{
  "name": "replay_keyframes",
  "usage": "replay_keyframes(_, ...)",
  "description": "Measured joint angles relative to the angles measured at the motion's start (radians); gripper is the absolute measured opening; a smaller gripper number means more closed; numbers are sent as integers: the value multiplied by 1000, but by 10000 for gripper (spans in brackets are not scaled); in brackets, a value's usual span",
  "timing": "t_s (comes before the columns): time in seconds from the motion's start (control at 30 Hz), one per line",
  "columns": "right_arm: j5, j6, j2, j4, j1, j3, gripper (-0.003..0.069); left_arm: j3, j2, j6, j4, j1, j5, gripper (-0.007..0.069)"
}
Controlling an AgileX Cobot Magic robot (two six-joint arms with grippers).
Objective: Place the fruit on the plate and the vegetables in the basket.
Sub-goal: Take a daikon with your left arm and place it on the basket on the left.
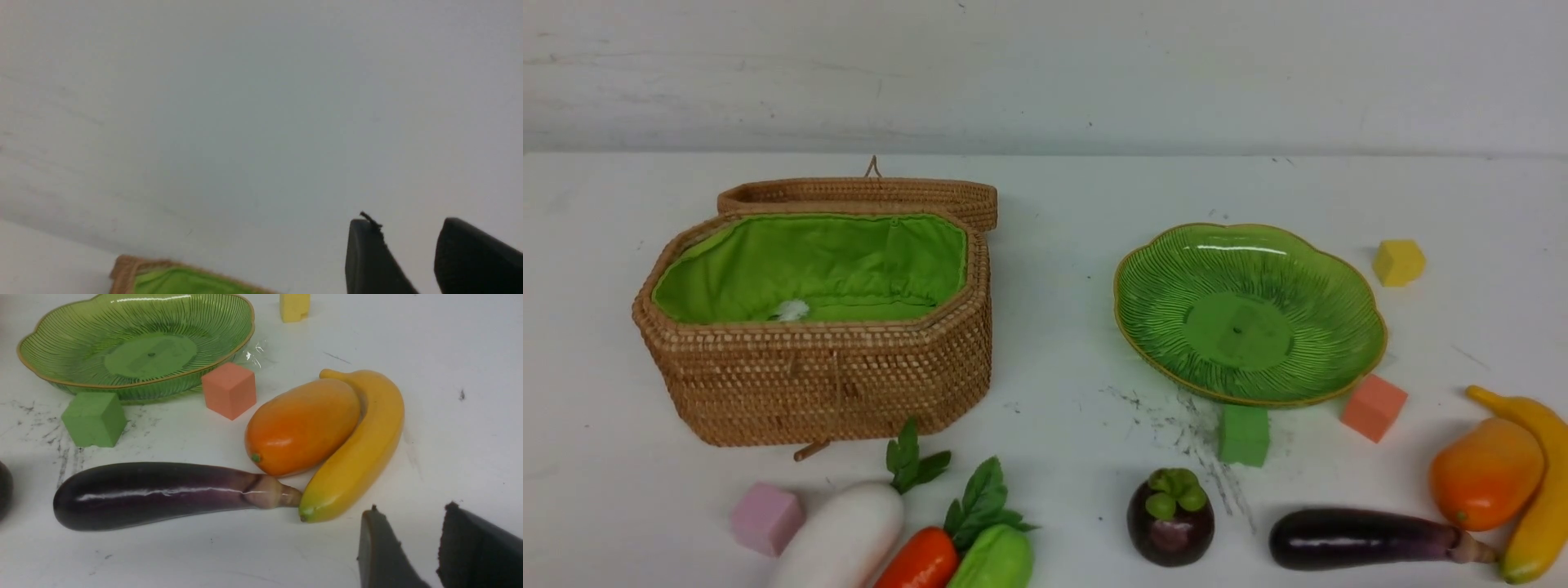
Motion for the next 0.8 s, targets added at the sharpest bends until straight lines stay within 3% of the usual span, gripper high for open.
replay_keyframes(0.17, 0, 0, 0, 0, 0, 0, 242, -146, 0, -91, 4, 0, 84, 241)
replay_keyframes(0.33, 0, 0, 0, 0, 0, 0, 242, -478, 98, -72, 15, 0, 331, 241)
replay_keyframes(0.4, 0, 0, 0, 0, 0, 0, 242, -642, 222, -55, 24, 0, 511, 241)
replay_keyframes(0.57, 0, 0, 0, 0, 0, 0, 242, -795, 455, -49, 63, 0, 780, 241)
replay_keyframes(0.7, 0, 0, 0, 0, 0, 0, 242, -805, 598, -52, 146, 0, 811, 241)
replay_keyframes(0.8, 0, 0, 0, 0, 0, 0, 242, -805, 698, -61, 124, -4, 821, 241)
